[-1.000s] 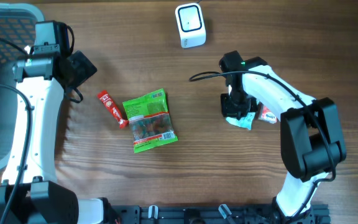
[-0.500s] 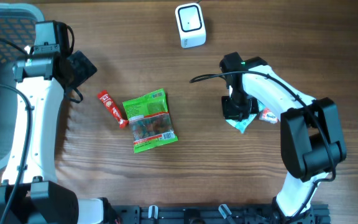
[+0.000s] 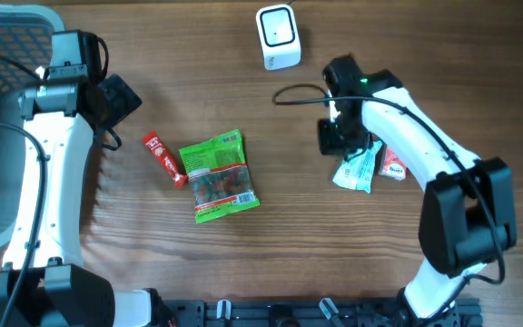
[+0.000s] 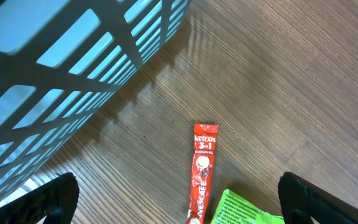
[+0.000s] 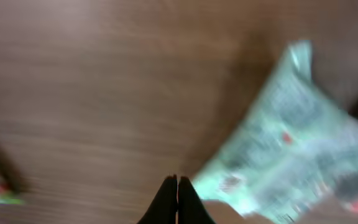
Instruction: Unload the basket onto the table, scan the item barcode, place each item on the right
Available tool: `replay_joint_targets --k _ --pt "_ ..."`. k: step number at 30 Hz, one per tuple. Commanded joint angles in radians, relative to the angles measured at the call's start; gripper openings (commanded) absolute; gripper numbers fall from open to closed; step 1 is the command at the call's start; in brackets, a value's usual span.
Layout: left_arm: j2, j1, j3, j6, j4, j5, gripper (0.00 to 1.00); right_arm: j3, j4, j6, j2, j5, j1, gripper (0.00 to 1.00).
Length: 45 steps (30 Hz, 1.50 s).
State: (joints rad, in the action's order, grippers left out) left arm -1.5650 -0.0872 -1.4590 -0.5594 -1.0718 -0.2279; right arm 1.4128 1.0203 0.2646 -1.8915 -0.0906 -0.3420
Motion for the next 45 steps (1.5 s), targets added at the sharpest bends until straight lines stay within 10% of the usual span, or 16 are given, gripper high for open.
replay_joint_targets --k 1,8,16,23,29,33,45 --pt "0.005 -0.009 -0.014 0.005 0.002 -0.016 1.0 -0.055 -0.105 0.056 0.013 -0.063 -0.006 0.04" --pt "0.005 -0.009 -0.014 0.005 0.002 -0.016 1.0 -0.274 -0.325 0.059 0.01 0.007 -0.002 0.06" --pt "0.005 -0.009 -0.014 0.005 0.002 -0.016 1.0 -0.294 -0.161 0.018 0.01 0.369 0.086 0.05" --pt "0.005 -0.01 -0.014 0.005 0.002 -0.016 1.0 -0.208 -0.157 -0.077 0.018 0.173 0.1 0.05" --pt "0.005 -0.009 -0.014 0.005 0.002 -0.016 1.0 -0.083 -0.269 -0.129 0.022 -0.38 0.027 0.27" --pt "0.005 -0.009 -0.014 0.005 0.002 -0.016 1.0 -0.084 -0.39 -0.079 0.01 -0.278 -0.152 0.49" --pt "0.005 -0.009 -0.014 0.005 0.002 -0.016 1.0 -0.084 -0.609 -0.043 -0.1 0.093 -0.546 0.61"
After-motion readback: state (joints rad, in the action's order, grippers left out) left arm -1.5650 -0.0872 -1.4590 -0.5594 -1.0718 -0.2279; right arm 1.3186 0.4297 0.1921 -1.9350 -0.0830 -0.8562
